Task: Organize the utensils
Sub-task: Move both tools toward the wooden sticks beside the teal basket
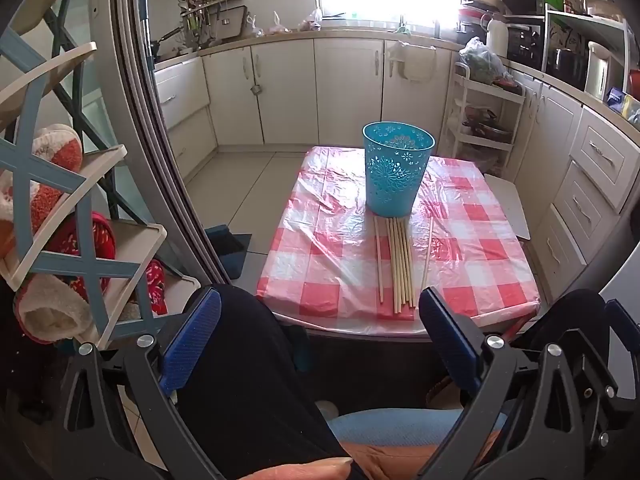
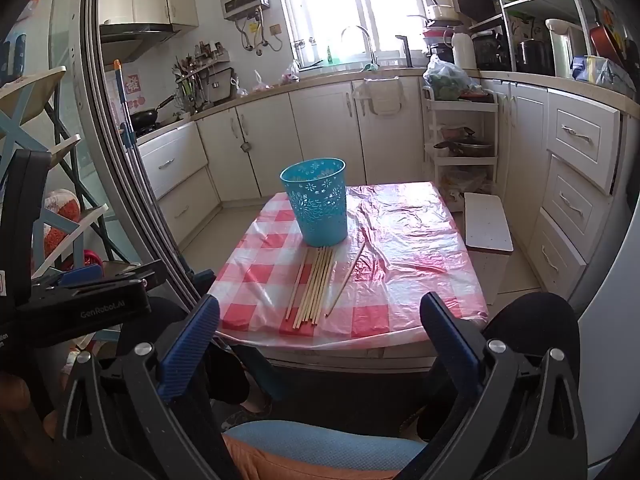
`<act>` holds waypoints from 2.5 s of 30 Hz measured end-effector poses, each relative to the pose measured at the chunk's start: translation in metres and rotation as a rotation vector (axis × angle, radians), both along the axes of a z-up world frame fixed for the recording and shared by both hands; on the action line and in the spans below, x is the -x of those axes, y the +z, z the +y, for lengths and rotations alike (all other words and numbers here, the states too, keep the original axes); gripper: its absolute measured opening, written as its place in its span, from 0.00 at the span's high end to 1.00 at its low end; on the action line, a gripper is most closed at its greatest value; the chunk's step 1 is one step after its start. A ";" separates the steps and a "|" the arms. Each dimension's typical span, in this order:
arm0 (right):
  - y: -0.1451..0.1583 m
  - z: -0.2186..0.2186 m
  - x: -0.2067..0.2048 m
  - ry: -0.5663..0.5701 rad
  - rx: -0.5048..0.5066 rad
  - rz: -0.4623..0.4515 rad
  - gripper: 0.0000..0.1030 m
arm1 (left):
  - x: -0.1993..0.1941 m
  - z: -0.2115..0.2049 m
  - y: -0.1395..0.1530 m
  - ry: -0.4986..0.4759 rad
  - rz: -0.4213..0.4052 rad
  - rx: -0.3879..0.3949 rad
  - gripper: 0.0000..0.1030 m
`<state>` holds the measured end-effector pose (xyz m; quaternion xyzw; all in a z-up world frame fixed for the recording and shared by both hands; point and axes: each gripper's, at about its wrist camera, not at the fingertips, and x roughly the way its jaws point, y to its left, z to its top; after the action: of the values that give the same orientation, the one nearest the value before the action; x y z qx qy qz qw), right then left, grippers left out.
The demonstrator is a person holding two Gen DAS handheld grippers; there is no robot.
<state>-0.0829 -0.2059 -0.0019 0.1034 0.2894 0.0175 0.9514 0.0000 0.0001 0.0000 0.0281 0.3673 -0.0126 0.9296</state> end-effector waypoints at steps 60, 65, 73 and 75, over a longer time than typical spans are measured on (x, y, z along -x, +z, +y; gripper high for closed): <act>-0.021 -0.003 -0.108 -0.049 0.061 0.055 0.07 | -0.107 0.003 -0.035 -0.010 0.037 -0.001 0.07; -0.028 -0.002 -0.131 -0.070 0.088 0.075 0.07 | -0.127 0.004 -0.037 -0.004 0.047 0.003 0.07; -0.048 0.001 -0.164 -0.091 0.145 0.130 0.07 | -0.151 -0.002 -0.056 -0.006 0.088 0.021 0.07; -0.052 0.001 -0.169 -0.092 0.148 0.145 0.07 | -0.157 -0.003 -0.060 -0.004 0.099 0.026 0.07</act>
<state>0.0863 -0.2053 -0.0543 0.0473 0.3527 -0.0553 0.9329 0.1565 -0.0024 -0.0599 0.0162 0.4126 -0.0208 0.9105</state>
